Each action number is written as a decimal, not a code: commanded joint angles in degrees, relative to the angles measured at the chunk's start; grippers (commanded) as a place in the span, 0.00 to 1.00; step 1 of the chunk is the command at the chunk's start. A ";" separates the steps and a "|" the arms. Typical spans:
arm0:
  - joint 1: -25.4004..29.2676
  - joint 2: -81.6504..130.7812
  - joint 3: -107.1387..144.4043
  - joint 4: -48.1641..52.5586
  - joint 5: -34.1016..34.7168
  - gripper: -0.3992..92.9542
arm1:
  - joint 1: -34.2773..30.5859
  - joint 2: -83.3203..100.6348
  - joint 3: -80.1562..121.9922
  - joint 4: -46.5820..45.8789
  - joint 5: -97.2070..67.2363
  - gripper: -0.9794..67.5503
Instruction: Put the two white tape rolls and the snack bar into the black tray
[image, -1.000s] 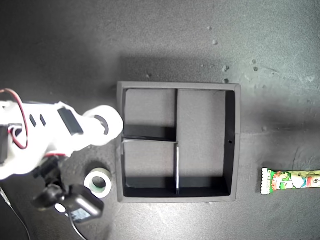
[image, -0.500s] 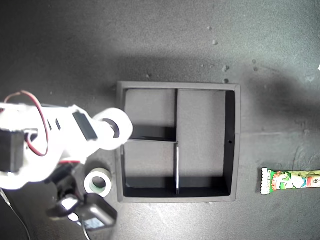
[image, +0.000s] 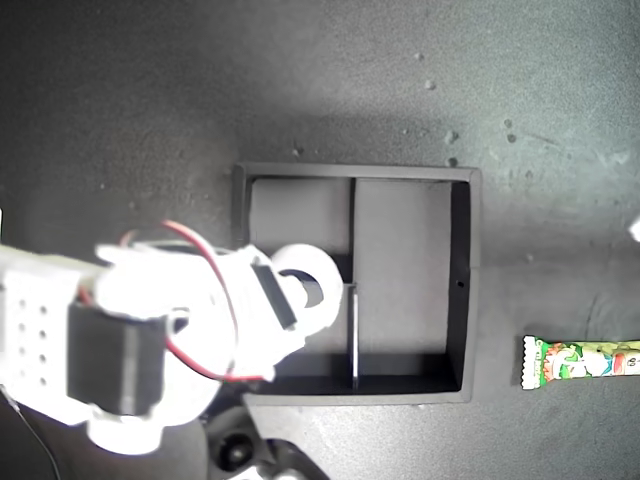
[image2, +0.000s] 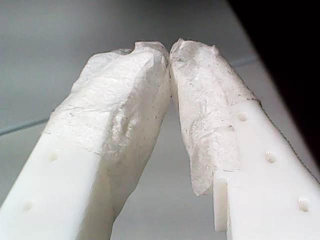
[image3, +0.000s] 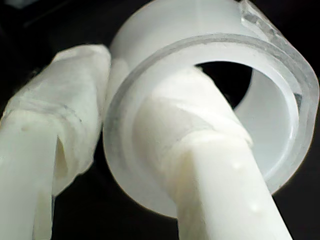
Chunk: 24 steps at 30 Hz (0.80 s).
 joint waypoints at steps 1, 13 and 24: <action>-2.46 -4.66 -11.87 2.72 0.00 0.01 | -1.93 -13.36 -24.08 13.97 19.16 0.01; -6.42 -9.49 -4.04 2.72 -1.67 0.01 | -18.37 -16.35 -13.97 35.60 70.93 0.00; -6.15 -12.04 -4.48 2.72 -2.02 0.02 | -32.96 -16.26 -4.66 39.11 95.63 0.01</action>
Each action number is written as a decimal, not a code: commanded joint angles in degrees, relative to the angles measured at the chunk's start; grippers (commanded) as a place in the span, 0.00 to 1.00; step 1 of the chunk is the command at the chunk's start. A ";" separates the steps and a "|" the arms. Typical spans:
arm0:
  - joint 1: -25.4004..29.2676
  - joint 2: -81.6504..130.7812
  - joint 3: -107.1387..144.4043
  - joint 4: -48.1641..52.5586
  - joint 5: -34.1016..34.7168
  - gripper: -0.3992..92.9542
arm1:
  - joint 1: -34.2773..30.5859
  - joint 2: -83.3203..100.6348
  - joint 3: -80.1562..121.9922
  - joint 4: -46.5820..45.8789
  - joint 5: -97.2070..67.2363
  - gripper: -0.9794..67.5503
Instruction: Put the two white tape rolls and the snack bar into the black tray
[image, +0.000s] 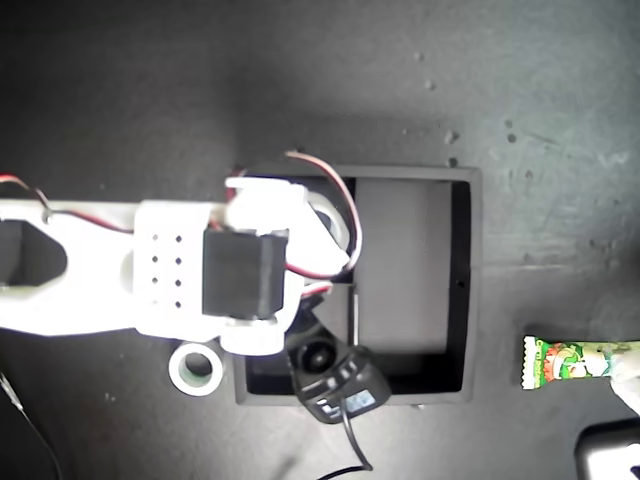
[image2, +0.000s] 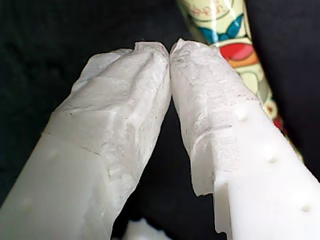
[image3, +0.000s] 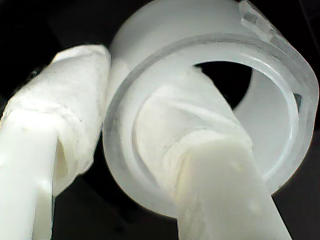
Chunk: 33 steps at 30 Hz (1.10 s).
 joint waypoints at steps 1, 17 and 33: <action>-0.70 0.35 -1.41 0.97 -0.70 0.04 | -2.55 0.79 3.96 -2.46 4.31 0.06; -0.70 16.79 5.71 1.05 -2.72 0.12 | -11.87 0.88 18.54 -18.98 12.57 0.39; 21.71 33.13 18.46 0.79 -19.86 0.12 | -11.51 0.53 39.11 -39.90 12.74 0.11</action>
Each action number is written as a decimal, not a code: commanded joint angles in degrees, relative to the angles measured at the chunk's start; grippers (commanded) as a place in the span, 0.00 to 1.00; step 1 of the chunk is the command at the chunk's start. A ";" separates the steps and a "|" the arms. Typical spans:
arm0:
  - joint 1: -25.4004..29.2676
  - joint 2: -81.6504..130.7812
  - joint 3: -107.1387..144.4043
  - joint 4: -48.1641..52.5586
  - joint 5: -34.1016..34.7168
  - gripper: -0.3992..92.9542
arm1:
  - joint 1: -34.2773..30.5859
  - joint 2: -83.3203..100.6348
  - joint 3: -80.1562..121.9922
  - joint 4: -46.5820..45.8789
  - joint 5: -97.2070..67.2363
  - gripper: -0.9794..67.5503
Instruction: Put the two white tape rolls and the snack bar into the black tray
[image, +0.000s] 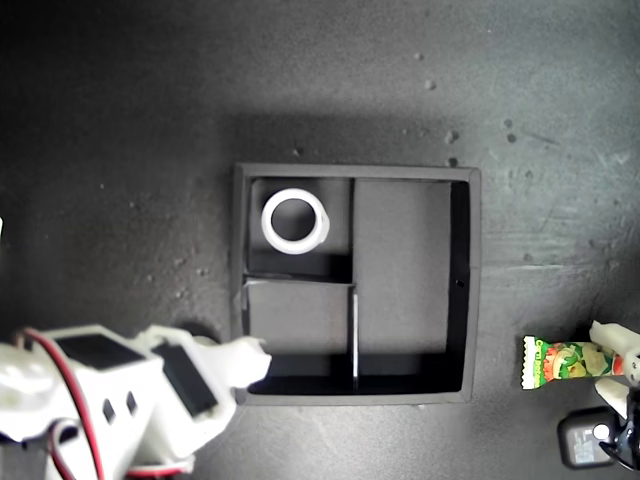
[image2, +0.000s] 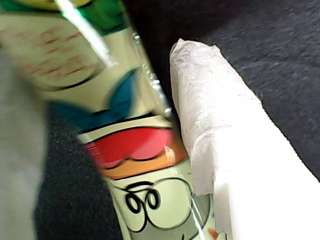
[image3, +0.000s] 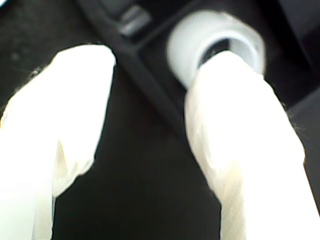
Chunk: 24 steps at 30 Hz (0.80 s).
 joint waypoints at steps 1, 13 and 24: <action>4.31 0.18 2.72 0.62 -1.85 0.12 | 1.41 0.88 0.70 -0.88 -0.09 0.05; 10.72 -6.50 7.21 0.53 -4.31 0.12 | 11.87 4.39 -27.51 30.15 7.03 0.01; 10.37 -7.12 16.35 -3.34 -5.19 0.13 | 34.89 5.80 -29.79 11.07 -55.55 0.01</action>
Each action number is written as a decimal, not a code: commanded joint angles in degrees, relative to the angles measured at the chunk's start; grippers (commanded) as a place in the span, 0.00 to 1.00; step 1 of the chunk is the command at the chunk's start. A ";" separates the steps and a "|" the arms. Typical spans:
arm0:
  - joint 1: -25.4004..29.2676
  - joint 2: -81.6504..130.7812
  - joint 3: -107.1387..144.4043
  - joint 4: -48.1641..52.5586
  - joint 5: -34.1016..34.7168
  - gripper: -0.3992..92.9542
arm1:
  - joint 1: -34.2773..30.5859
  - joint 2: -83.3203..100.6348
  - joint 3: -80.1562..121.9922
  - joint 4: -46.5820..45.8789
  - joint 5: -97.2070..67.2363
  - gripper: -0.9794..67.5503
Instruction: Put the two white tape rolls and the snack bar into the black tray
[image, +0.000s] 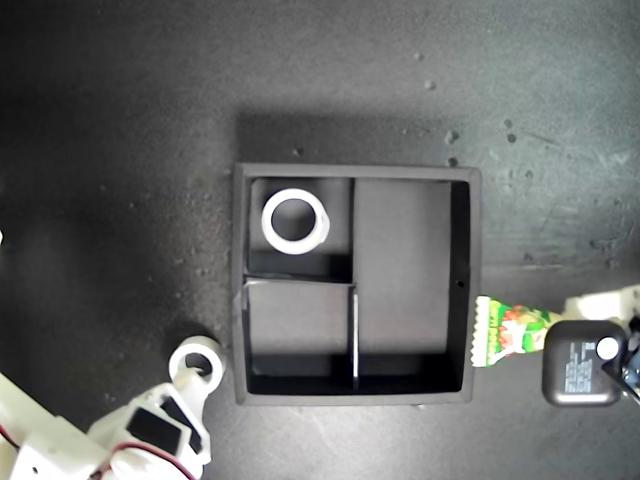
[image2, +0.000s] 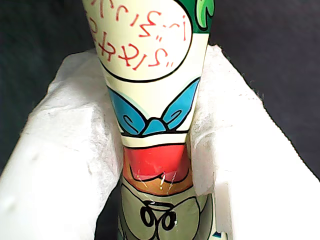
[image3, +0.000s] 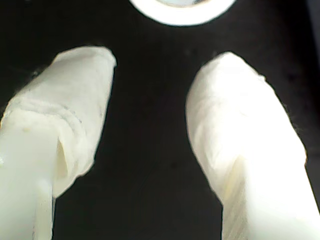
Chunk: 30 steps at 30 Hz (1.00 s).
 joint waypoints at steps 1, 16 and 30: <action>0.44 0.09 -0.09 -2.29 0.00 0.13 | 5.62 1.32 -3.87 -2.81 -37.62 0.01; 3.08 -6.50 -5.19 -4.92 -2.37 0.14 | 5.27 -4.83 -20.65 1.85 -78.84 0.01; 1.05 -11.95 -4.39 -1.58 -6.06 0.15 | 2.46 -36.91 -51.68 9.49 -84.64 0.01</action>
